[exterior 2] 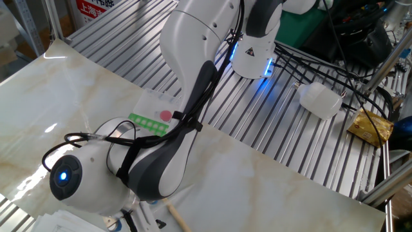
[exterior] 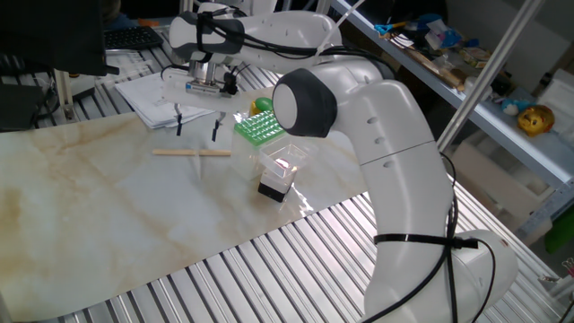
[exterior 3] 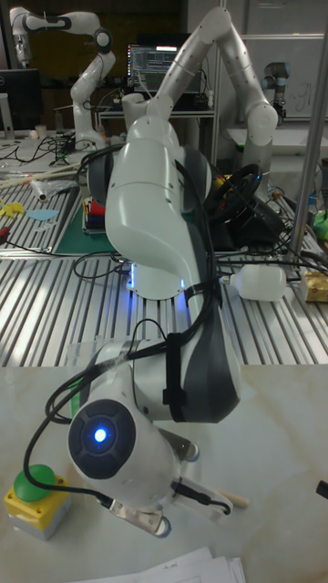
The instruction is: Insert a large pipette tip into the holder for large pipette tips
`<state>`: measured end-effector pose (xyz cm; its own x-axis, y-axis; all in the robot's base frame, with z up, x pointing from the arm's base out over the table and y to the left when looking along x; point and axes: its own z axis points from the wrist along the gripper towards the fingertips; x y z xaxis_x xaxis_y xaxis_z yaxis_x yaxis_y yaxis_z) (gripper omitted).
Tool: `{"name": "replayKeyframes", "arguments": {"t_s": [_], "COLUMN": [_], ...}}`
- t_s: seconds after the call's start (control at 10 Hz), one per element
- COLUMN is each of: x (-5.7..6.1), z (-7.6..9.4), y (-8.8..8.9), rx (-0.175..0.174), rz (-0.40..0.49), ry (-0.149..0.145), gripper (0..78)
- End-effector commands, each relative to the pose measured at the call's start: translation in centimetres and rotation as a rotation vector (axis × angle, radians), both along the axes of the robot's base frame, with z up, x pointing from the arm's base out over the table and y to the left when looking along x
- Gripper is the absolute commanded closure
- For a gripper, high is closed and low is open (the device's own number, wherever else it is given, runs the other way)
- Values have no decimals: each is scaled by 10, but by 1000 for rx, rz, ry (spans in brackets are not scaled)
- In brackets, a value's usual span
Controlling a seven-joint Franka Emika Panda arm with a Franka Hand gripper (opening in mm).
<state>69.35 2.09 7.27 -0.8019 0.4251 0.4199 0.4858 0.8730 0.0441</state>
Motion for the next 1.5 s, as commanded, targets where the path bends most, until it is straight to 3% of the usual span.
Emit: {"name": "replayKeyframes", "arguments": {"t_s": [0.1,0.3,0.7,1.5], "x": [1,1,0,0], "z": [-3,-3,-4,-6], "y": [0,0,1,1], "rx": [7,6,17,13], "rz": [-1,-2,-3,-13], "ry": [1,2,34,46], "gripper": [1,1,1,1]}}
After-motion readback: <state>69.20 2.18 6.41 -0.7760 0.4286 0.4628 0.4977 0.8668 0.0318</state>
